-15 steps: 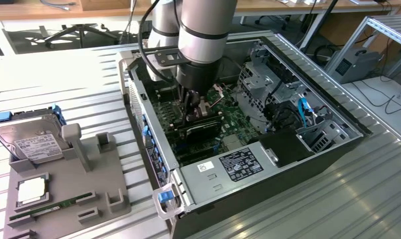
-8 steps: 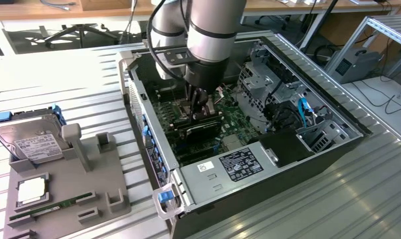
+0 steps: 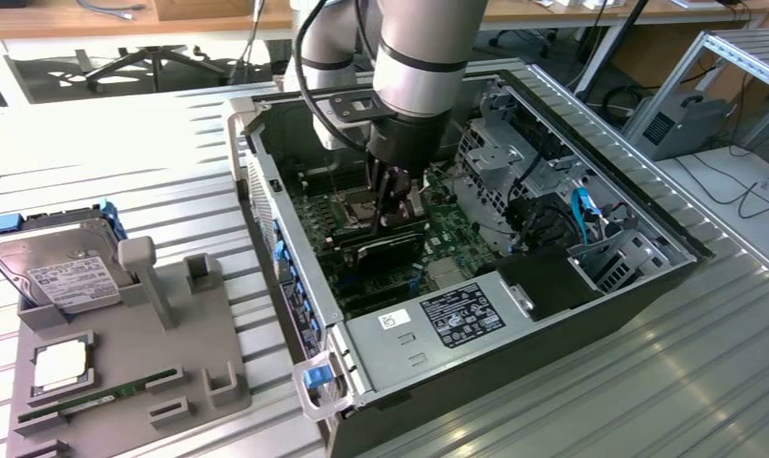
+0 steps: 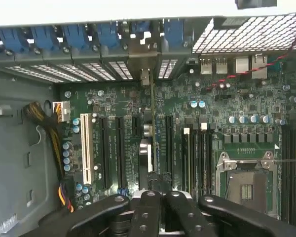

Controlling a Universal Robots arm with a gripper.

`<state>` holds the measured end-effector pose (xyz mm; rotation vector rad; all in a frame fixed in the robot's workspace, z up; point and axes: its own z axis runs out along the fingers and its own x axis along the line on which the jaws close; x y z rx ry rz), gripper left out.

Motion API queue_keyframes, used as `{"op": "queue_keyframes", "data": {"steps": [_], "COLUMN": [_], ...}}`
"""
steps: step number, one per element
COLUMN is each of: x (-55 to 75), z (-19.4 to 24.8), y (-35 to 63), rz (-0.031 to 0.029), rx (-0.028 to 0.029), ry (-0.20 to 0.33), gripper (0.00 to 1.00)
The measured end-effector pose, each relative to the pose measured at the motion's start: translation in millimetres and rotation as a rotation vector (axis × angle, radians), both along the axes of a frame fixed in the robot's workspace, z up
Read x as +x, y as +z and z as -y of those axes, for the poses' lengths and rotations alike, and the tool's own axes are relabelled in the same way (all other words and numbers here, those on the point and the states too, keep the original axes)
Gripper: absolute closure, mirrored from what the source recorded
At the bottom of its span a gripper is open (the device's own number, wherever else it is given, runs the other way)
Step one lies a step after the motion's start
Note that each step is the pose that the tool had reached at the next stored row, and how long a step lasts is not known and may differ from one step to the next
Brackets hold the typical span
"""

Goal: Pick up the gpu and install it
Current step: 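Press down on the gpu until it lock into place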

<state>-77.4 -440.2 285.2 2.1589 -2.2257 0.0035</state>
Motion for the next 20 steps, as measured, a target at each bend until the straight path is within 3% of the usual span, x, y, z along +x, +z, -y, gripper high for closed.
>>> {"op": "queue_keyframes", "data": {"steps": [14,20], "x": [26.9,28.4], "z": [0.0,0.0], "y": [0.0,0.0], "rz": [-0.0001,-0.0001], "rx": [0.0000,0.0000], "ry": [0.000,0.000], "gripper": [0.89,0.89]}}
